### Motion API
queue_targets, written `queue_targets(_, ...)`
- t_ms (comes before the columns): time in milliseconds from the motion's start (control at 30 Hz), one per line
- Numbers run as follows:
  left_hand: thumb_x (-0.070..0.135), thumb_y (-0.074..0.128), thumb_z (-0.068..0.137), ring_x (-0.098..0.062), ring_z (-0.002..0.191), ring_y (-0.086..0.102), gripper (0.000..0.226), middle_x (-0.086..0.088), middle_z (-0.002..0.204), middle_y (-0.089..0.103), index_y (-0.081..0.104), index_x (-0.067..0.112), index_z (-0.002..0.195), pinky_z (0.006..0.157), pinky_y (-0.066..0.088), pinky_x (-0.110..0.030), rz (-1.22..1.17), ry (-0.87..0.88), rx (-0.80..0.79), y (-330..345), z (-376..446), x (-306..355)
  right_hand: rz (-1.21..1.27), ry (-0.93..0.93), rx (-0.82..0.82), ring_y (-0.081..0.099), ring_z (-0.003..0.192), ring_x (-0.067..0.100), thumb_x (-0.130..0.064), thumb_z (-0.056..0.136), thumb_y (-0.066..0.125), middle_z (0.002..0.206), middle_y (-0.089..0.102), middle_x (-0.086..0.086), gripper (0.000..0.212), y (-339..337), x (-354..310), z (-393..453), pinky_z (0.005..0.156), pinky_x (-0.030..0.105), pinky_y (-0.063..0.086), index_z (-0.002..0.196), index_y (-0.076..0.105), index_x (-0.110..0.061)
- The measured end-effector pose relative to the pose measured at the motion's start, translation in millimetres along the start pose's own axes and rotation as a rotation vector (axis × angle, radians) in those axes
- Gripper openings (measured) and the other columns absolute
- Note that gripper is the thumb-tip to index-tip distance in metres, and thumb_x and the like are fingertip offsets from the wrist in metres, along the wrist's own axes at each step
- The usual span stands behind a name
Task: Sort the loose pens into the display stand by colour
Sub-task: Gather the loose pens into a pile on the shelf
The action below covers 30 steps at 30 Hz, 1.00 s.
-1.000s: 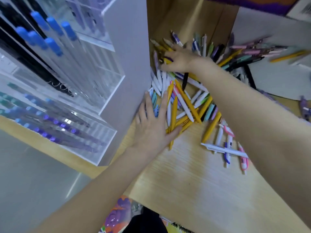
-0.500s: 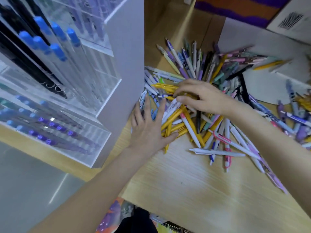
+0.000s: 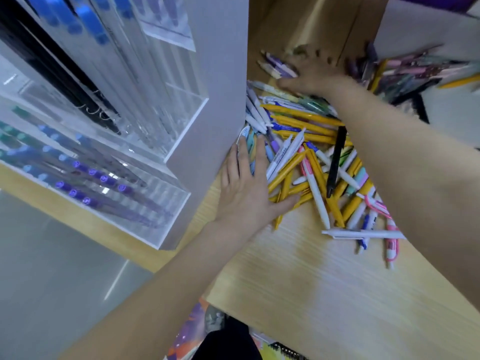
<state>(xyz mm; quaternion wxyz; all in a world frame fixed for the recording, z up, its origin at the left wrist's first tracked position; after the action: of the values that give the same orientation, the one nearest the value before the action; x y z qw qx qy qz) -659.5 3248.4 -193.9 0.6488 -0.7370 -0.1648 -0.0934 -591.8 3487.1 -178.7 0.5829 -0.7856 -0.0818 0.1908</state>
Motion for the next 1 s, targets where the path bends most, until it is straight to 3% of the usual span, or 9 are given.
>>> queue_targets(67, 0.080, 0.035, 0.069, -0.025, 0.143, -0.014, 0.112, -0.011, 0.154, -0.019, -0.020, 0.018, 0.145, 0.115, -0.004, -0.036, 0.005, 0.001, -0.013, -3, 1, -1, -0.011, -0.117, 0.020, 0.014, 0.139, 0.033, -0.049, 0.090, 0.050, 0.153, 0.018, 0.001, 0.056, 2, -7, -12, 0.111, 0.044, 0.013, 0.142, 0.032, -0.038)
queue_targets(200, 0.083, 0.020, 0.057, -0.030, 0.143, 0.000, 0.109, -0.013, 0.156, -0.009, -0.025, 0.027, 0.139, 0.114, 0.012, -0.042, 0.032, 0.039, 0.087, -15, -1, 2, 0.110, -0.223, -0.062, 0.021, 0.137, 0.029, -0.039, 0.092, 0.051, 0.147, 0.032, -0.003, 0.043, 11, -10, -34, 0.114, 0.043, 0.012, 0.135, 0.044, -0.038)
queue_targets(367, 0.078, 0.049, 0.067, -0.032, 0.142, -0.014, 0.113, -0.008, 0.154, -0.021, -0.029, 0.036, 0.137, 0.113, 0.007, -0.048, 0.090, 0.067, -0.031, -8, 7, 12, 0.168, -0.303, -0.141, 0.028, 0.135, 0.024, -0.031, 0.095, 0.050, 0.144, 0.035, 0.002, 0.042, 15, -8, -69, 0.114, 0.031, 0.016, 0.136, 0.044, -0.032)
queue_targets(533, 0.086, 0.022, 0.060, -0.028, 0.143, -0.013, 0.103, -0.006, 0.155, -0.019, -0.030, 0.038, 0.135, 0.112, 0.001, -0.049, 0.069, 0.138, -0.058, 3, -2, 8, 0.156, -0.300, -0.266, 0.036, 0.129, 0.015, -0.022, 0.098, 0.043, 0.139, 0.042, 0.000, 0.035, 5, -20, -97, 0.095, 0.014, 0.021, 0.132, 0.051, -0.025)
queue_targets(667, 0.079, 0.015, 0.064, -0.024, 0.144, -0.005, 0.095, -0.008, 0.157, -0.003, -0.016, 0.032, 0.140, 0.113, 0.006, -0.043, -0.011, 0.165, -0.002, -2, -12, -6, 0.343, -0.258, -0.109, 0.050, 0.108, 0.018, -0.011, 0.096, 0.042, 0.119, 0.055, 0.004, 0.033, -12, -54, -75, 0.082, 0.016, 0.036, 0.125, 0.058, -0.016)
queue_targets(733, 0.078, 0.015, 0.066, -0.024, 0.144, -0.004, 0.097, -0.010, 0.157, -0.001, -0.007, 0.027, 0.145, 0.114, 0.005, -0.040, -0.024, 0.174, 0.015, -6, -15, -9, 0.361, -0.264, -0.088, 0.043, 0.124, 0.022, -0.007, 0.094, 0.042, 0.133, 0.049, 0.011, 0.040, -2, -78, -58, 0.099, 0.017, 0.028, 0.132, 0.051, -0.015)
queue_targets(800, 0.078, 0.013, 0.065, -0.024, 0.144, -0.008, 0.099, -0.010, 0.157, -0.003, -0.006, 0.025, 0.147, 0.115, 0.002, -0.037, -0.018, 0.173, 0.008, -8, -17, -11, 0.296, -0.313, -0.158, 0.030, 0.136, 0.022, -0.012, 0.095, 0.041, 0.147, 0.036, 0.008, 0.042, 19, -99, -46, 0.113, 0.027, 0.019, 0.136, 0.048, -0.017)
queue_targets(867, 0.078, 0.013, 0.064, -0.025, 0.144, -0.009, 0.101, -0.011, 0.156, -0.005, -0.005, 0.023, 0.148, 0.115, 0.001, -0.035, -0.026, 0.161, 0.014, -9, -16, -13, 0.156, -0.269, -0.188, 0.021, 0.139, 0.027, -0.025, 0.098, 0.039, 0.154, 0.023, 0.002, 0.042, 31, -100, -38, 0.115, 0.036, 0.017, 0.140, 0.042, -0.026)
queue_targets(1000, 0.079, 0.013, 0.063, -0.027, 0.144, -0.006, 0.103, -0.011, 0.156, -0.007, -0.005, 0.023, 0.148, 0.115, 0.002, -0.036, -0.033, 0.160, -0.008, -7, -16, -14, 0.167, -0.226, -0.165, 0.026, 0.136, 0.029, -0.024, 0.099, 0.029, 0.148, 0.032, 0.008, 0.040, 25, -77, -48, 0.112, 0.034, 0.021, 0.133, 0.049, -0.031)
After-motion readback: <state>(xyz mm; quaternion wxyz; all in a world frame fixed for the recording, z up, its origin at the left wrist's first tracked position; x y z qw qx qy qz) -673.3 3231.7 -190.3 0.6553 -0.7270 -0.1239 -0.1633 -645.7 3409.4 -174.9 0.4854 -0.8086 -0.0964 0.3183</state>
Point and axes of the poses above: each hand's wrist, its own z-axis towards the middle knuckle, its own y-axis out of the palm, x = y × z, the point moved 8 cm from there along z, towards the middle knuckle
